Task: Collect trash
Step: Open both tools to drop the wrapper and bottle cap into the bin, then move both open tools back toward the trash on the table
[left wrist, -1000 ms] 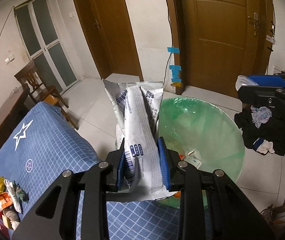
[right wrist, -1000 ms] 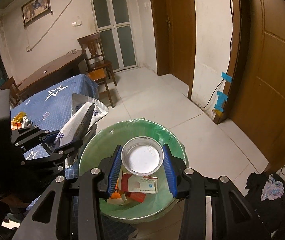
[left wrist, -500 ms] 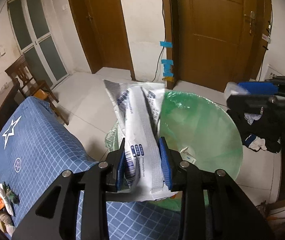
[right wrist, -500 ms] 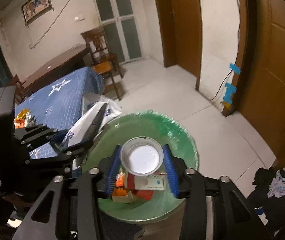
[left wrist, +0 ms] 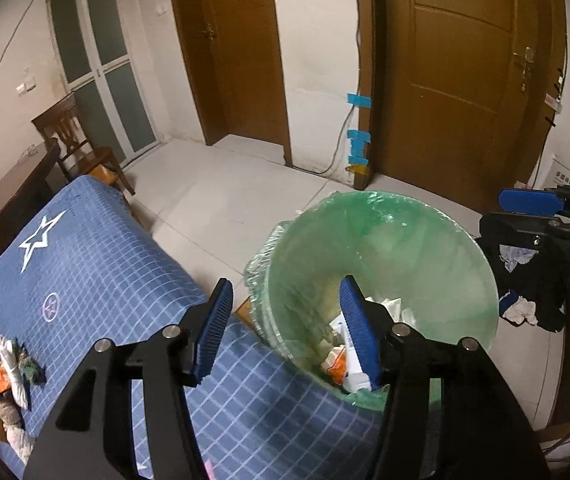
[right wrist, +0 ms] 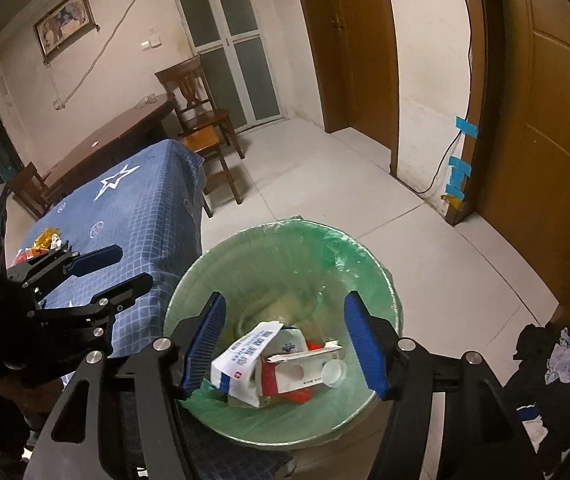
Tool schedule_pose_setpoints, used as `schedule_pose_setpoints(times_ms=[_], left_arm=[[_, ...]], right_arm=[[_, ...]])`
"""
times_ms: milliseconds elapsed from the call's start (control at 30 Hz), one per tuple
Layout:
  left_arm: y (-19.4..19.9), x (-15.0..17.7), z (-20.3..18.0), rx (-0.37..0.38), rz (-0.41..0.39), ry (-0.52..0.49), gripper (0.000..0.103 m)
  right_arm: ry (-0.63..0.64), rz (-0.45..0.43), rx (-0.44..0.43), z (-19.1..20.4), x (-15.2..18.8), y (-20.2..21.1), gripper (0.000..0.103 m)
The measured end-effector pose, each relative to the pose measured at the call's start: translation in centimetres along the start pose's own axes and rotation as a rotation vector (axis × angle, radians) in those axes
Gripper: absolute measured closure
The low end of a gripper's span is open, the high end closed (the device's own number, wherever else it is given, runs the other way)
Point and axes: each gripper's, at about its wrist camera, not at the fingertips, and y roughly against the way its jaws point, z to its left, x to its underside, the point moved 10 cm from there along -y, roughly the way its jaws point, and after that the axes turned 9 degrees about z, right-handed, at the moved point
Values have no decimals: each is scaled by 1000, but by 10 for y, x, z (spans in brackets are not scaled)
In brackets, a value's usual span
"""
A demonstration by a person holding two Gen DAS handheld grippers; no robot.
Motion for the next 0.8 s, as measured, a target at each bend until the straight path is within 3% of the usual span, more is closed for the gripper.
schedule_pose_setpoints(times_ms=[300, 600, 800], left_arm=[[10, 17, 28, -68, -8, 63, 49], [45, 47, 81, -198, -66, 155, 44], [78, 79, 136, -303, -117, 279, 40]], right_arm=[[31, -50, -31, 36, -4, 2, 40], [110, -277, 32, 95, -15, 30, 40], [141, -426, 64, 134, -16, 46, 39]])
